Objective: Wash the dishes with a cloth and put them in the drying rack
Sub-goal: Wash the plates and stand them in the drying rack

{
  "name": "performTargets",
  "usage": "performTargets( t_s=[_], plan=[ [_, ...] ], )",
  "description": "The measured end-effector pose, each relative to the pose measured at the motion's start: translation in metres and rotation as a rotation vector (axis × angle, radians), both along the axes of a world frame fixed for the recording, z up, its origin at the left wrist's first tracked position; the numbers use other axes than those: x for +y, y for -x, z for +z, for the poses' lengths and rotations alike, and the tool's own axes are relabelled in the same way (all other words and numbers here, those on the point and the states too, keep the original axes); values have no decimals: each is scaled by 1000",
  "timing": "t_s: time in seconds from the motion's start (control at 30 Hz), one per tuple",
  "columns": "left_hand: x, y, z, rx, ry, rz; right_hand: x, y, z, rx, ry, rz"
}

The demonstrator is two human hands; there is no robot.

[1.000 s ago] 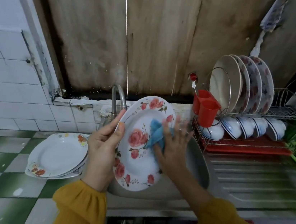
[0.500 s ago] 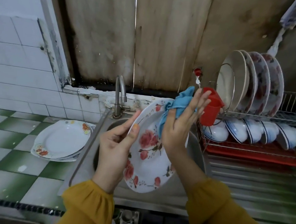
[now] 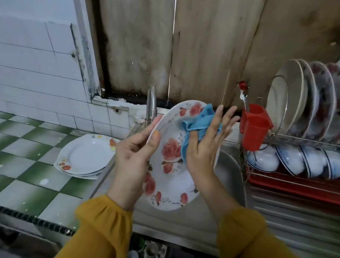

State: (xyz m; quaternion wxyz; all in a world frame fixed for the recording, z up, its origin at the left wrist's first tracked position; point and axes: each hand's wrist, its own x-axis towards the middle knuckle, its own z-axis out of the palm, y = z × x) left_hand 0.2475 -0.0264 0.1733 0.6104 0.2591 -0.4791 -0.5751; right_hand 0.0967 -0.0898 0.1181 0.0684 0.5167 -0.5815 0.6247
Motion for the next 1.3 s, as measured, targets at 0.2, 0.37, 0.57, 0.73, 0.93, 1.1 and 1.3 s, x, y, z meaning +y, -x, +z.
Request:
performTargets(
  t_s=[0.2, 0.37, 0.57, 0.73, 0.93, 1.1, 1.3],
  plan=[
    [-5, -2, 3, 70, -22, 60, 34, -45, -23, 384, 14, 587],
    [-13, -15, -5, 129, -168, 56, 3, 16, -54, 562, -203, 132],
    [-7, 11, -8, 51, -122, -31, -18, -13, 21, -26, 155, 74],
    [-14, -5, -10, 2, -53, 30, -17, -27, 15, 109, 131, 163],
    [-15, -3, -14, -53, -8, 80, -3, -60, 30, -215, 86, 321],
    [-30, -30, 1, 90, -99, 112, 22, -63, -50, 380, -122, 583],
    [-24, -30, -10, 52, -133, 81, -22, 3, -30, 55, -34, 258]
  ],
)
